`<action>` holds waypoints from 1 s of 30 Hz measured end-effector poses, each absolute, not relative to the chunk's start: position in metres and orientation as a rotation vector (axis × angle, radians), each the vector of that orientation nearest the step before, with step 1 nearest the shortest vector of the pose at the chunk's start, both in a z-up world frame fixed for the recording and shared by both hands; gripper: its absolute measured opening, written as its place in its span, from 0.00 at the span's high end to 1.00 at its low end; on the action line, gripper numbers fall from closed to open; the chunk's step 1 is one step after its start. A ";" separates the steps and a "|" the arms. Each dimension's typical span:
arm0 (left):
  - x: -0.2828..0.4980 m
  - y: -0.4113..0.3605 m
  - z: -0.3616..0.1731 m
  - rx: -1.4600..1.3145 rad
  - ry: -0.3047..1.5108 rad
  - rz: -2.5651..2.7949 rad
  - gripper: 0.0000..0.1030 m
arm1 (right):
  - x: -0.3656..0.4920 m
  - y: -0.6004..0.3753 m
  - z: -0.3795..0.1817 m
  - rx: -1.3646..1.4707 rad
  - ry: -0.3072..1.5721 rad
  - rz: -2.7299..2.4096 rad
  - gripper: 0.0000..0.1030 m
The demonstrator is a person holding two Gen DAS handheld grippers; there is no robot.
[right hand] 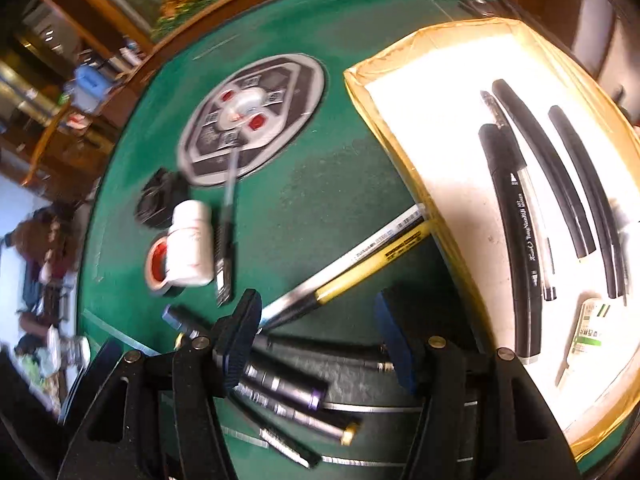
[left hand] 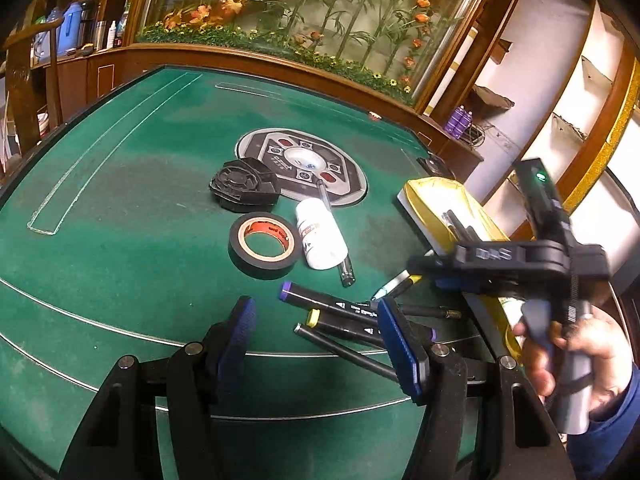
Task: Organize rigid objects
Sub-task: 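Grasp black markers with the left tool while the right tool grasps a black pen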
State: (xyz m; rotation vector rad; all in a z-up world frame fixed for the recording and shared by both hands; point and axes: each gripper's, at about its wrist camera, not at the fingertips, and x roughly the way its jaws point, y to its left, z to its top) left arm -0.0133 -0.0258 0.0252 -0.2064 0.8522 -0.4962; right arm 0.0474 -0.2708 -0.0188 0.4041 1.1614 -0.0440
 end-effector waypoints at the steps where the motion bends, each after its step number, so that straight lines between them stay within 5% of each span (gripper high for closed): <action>1: -0.014 -0.025 0.025 -0.208 0.852 -0.497 0.35 | 0.052 -0.269 -0.020 0.389 1.149 -0.077 0.43; 5: -0.013 -0.021 0.023 -0.221 0.851 -0.504 0.36 | 0.076 -0.252 -0.031 0.256 1.139 -0.172 0.31; 7: -0.012 -0.016 0.023 -0.230 0.848 -0.505 0.35 | 0.080 -0.242 -0.030 0.177 1.131 -0.160 0.34; 10: -0.010 -0.010 0.023 -0.240 0.847 -0.497 0.35 | 0.087 -0.226 -0.027 0.057 1.103 -0.066 0.74; 12: -0.009 -0.008 0.023 -0.245 0.849 -0.494 0.35 | 0.090 -0.216 -0.027 -0.032 1.102 -0.008 0.87; 30: -0.004 0.000 0.020 -0.258 0.906 -0.488 0.35 | 0.022 -0.228 0.005 0.023 1.084 0.370 0.86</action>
